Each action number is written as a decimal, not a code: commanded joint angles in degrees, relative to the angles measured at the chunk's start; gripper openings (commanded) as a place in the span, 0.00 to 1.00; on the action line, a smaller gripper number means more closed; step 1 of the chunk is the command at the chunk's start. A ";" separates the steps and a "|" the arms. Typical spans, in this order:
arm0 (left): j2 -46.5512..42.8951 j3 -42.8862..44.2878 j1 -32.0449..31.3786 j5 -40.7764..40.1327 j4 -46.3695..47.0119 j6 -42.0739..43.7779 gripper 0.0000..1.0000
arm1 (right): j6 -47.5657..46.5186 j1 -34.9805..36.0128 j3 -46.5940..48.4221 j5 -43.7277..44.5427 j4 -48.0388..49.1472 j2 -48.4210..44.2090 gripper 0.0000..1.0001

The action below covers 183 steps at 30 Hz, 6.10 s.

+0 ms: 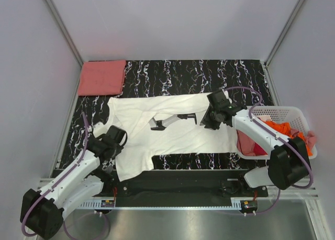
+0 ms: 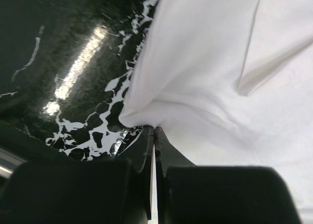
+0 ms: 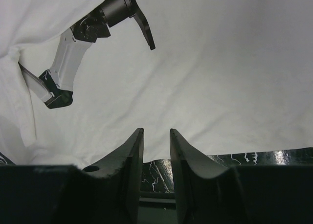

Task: Fold and stack the t-shirts
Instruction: Fold the tshirt

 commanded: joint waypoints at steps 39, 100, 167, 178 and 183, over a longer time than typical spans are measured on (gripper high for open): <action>50.43 31.99 21.16 5.05 14.52 12.51 0.33 | -6.25 1.23 3.17 9.77 3.52 -5.29 0.35; 19.07 24.87 28.89 31.32 23.57 27.90 0.45 | 74.43 14.85 -18.19 22.00 -15.21 -1.69 0.43; 29.16 10.28 -17.34 16.20 1.51 13.13 0.44 | 52.20 14.85 -19.86 32.19 -0.96 -20.23 0.00; 28.99 26.45 -17.25 3.38 -11.75 20.95 0.00 | 46.40 14.85 -21.96 36.93 -1.57 -22.95 0.00; 28.20 29.70 -14.00 -0.32 -12.56 25.07 0.00 | 42.98 14.85 -21.09 40.01 -1.66 -22.96 0.00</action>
